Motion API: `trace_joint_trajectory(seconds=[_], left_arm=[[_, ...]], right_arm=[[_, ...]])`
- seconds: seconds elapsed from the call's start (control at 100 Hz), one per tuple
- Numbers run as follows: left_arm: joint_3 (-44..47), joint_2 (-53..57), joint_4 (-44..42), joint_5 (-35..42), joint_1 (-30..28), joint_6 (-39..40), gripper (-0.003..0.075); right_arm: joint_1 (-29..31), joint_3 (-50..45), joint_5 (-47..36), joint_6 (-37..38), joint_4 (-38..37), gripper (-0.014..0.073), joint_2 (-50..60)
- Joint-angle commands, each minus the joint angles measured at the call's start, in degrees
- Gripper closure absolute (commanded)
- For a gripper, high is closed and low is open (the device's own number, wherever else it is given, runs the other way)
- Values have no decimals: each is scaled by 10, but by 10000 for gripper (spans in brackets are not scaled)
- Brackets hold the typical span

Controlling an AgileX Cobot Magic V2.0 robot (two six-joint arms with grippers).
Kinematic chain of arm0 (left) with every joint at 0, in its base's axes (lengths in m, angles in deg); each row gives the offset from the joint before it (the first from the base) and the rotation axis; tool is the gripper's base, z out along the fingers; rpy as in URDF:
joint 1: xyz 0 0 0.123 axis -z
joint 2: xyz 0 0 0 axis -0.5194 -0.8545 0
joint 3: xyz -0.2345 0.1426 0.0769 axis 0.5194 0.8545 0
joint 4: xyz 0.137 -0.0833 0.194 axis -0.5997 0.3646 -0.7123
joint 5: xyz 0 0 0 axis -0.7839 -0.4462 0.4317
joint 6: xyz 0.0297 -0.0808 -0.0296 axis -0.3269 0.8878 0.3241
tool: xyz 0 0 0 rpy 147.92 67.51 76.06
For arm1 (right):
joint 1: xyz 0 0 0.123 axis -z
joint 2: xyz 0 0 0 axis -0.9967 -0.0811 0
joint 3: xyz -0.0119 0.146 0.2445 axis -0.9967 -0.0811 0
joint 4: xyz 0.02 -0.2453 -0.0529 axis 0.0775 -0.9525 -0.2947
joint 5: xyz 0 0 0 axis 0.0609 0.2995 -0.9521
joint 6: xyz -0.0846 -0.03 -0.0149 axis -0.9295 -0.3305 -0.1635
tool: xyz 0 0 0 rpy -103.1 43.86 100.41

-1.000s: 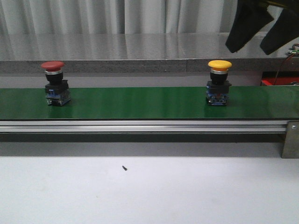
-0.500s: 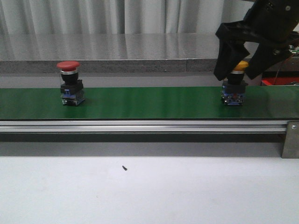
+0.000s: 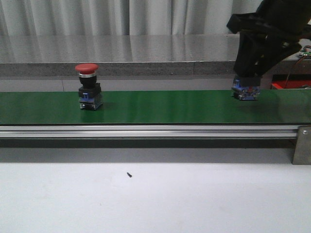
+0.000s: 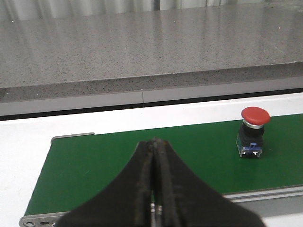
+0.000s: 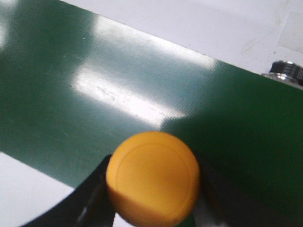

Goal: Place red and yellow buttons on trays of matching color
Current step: 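Grasp the yellow button off the belt with the right gripper, then lower the yellow button into the yellow tray and open the right gripper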

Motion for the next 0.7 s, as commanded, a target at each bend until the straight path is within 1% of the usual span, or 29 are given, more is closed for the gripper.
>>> trace_joint_trajectory(seconds=[0.0,0.14,0.28,0.29,0.37,0.41,0.42,0.43,0.46,0.48,0.49,0.5,0.51,0.53,0.55,0.56,0.57,0.63,0.64,0.69], left_arm=[[-16,-2,13,35,6,0,740],[-16,-2,13,35,6,0,740],[-16,-2,13,35,6,0,740],[-16,-2,13,35,6,0,740],[-16,-2,13,35,6,0,740],[-16,-2,13,35,6,0,740],[-16,-2,13,35,6,0,740],[-16,-2,13,35,6,0,740],[-16,-2,13,35,6,0,740],[-16,-2,13,35,6,0,740],[-16,-2,13,35,6,0,740],[-16,-2,13,35,6,0,740],[-16,-2,13,35,6,0,740],[-16,-2,13,36,6,0,740],[-16,-2,13,36,6,0,740],[-16,-2,13,36,6,0,740],[-16,-2,13,36,6,0,740],[-16,-2,13,37,6,0,740],[-16,-2,13,37,6,0,740],[-16,-2,13,37,6,0,740]], right_arm=[[17,20,17,15,1,376,54],[64,-17,26,18,1,376,116],[137,-82,26,19,1,376,203],[150,-89,26,19,1,376,212],[197,-127,30,25,1,376,261],[233,-147,29,25,1,376,286],[233,-150,29,26,1,376,289],[250,-157,28,26,1,376,297],[268,-169,26,26,1,376,310],[292,-177,23,26,1,376,319],[292,-180,23,26,1,376,321],[311,-185,21,26,1,376,326],[318,-187,20,26,1,376,330],[330,-195,19,26,1,376,333],[355,-202,17,26,1,376,336],[355,-204,17,26,1,376,337],[373,-209,16,26,1,376,338],[407,-227,7,32,3,376,339],[418,-232,-3,36,4,376,339],[436,-252,-39,46,7,376,338]])
